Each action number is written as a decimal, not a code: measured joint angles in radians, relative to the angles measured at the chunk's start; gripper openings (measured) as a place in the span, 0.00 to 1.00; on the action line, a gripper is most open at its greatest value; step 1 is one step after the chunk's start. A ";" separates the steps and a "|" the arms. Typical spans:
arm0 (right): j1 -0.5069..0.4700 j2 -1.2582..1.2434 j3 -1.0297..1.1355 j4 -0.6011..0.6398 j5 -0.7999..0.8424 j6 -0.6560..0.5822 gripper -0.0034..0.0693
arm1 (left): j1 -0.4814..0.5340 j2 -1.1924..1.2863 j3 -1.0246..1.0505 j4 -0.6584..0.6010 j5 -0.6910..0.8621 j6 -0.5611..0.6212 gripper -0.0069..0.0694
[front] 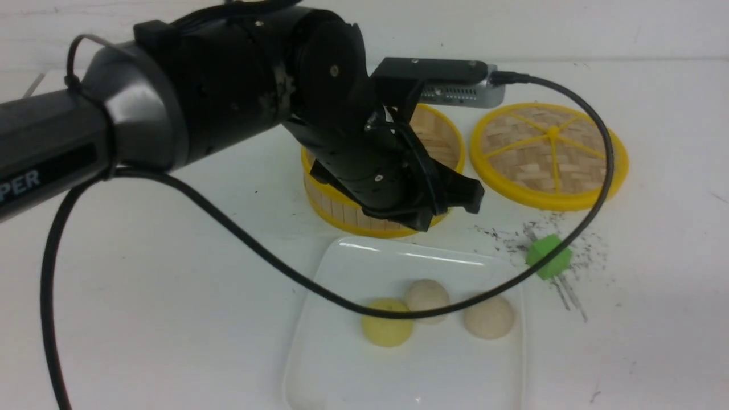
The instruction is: Put the steamed buns into the plate on the white tablecloth.
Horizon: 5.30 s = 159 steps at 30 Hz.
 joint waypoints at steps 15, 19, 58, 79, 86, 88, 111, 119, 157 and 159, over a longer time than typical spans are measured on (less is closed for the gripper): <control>0.000 -0.001 0.010 -0.001 -0.006 0.004 0.06 | 0.000 0.000 0.000 0.068 -0.004 -0.002 0.09; -0.017 -0.015 0.072 -0.001 -0.038 0.004 0.07 | 0.000 0.000 0.000 0.072 -0.008 -0.002 0.10; -0.385 -0.091 0.360 0.048 -0.044 0.004 0.11 | 0.000 -0.825 0.268 0.477 0.334 -0.222 0.12; -0.385 -0.091 0.360 0.048 -0.044 0.005 0.16 | 0.000 -1.256 1.179 0.608 -0.595 -0.741 0.14; -0.385 -0.091 0.360 0.048 -0.044 0.005 0.17 | 0.000 -1.256 1.182 0.608 -0.591 -0.743 0.15; -0.385 -0.091 0.360 0.048 -0.044 0.005 0.18 | 0.001 -1.257 1.184 0.605 -0.593 -0.723 0.15; -0.388 -0.091 0.360 0.048 -0.044 0.005 0.21 | 0.681 -1.662 1.490 0.295 -0.632 -0.111 0.18; -0.388 -0.091 0.360 0.048 -0.044 0.004 0.23 | 0.749 -1.728 1.505 0.298 -0.490 -0.111 0.19; -0.388 -0.091 0.360 0.048 -0.044 0.008 0.30 | 0.715 -1.728 1.503 0.316 -0.448 -0.111 0.23; -0.388 -0.091 0.360 0.048 -0.044 0.008 0.30 | 0.715 -1.728 1.503 0.316 -0.448 -0.111 0.23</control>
